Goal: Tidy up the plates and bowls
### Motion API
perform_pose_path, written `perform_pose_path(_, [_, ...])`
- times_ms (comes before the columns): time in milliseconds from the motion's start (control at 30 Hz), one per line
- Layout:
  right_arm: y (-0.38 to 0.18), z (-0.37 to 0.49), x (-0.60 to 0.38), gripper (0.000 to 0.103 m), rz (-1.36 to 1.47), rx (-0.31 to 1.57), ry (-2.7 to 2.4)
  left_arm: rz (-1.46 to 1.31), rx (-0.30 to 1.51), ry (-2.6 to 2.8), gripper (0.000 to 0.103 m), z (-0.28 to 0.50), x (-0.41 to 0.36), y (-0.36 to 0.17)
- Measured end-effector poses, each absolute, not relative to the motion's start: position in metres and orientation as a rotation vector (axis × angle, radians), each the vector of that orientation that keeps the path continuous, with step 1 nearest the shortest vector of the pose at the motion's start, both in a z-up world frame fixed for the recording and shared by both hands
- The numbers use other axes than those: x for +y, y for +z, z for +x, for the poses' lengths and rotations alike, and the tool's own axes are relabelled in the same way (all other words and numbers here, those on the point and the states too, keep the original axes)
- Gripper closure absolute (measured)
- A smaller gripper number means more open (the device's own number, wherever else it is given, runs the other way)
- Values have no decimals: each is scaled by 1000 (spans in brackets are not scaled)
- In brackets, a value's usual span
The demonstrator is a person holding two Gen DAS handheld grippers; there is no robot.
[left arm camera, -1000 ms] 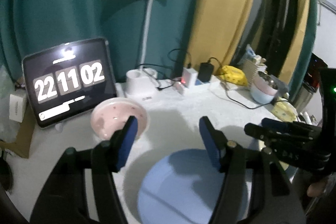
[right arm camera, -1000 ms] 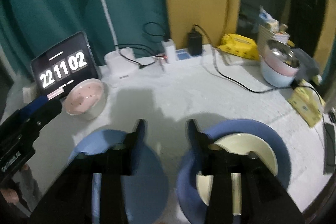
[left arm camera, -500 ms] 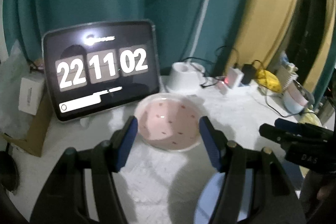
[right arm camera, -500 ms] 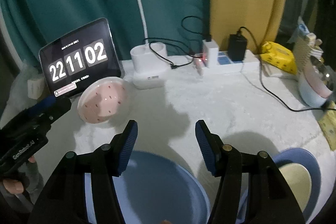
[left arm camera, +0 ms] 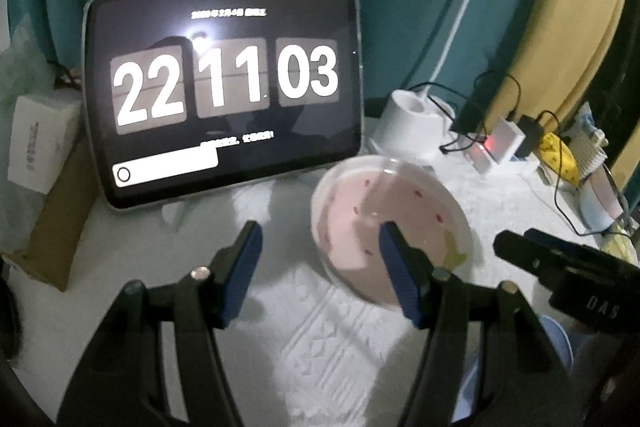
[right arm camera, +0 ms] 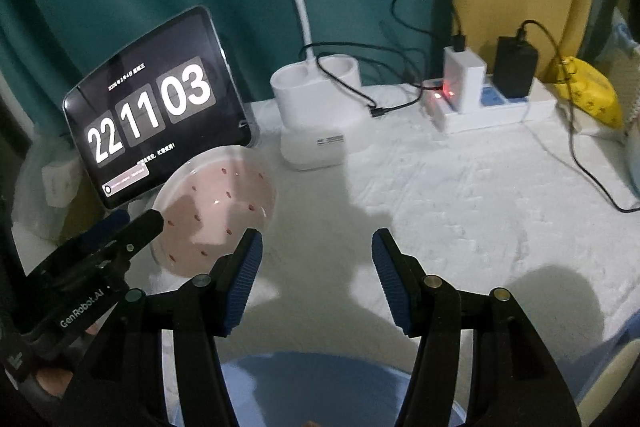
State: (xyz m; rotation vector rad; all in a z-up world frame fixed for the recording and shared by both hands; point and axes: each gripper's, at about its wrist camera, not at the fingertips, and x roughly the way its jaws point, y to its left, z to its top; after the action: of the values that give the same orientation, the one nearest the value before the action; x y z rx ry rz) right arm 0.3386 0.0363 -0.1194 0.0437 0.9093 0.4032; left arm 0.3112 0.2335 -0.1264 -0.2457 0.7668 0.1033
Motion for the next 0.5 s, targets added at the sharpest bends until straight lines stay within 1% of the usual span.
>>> perform_pose_path(233, [-137, 353, 51, 43, 54, 951, 416, -229, 811, 117, 41, 321, 231, -144])
perform_pose_path(500, [-154, 362, 53, 43, 98, 979, 431, -188, 816, 125, 41, 324, 224, -148])
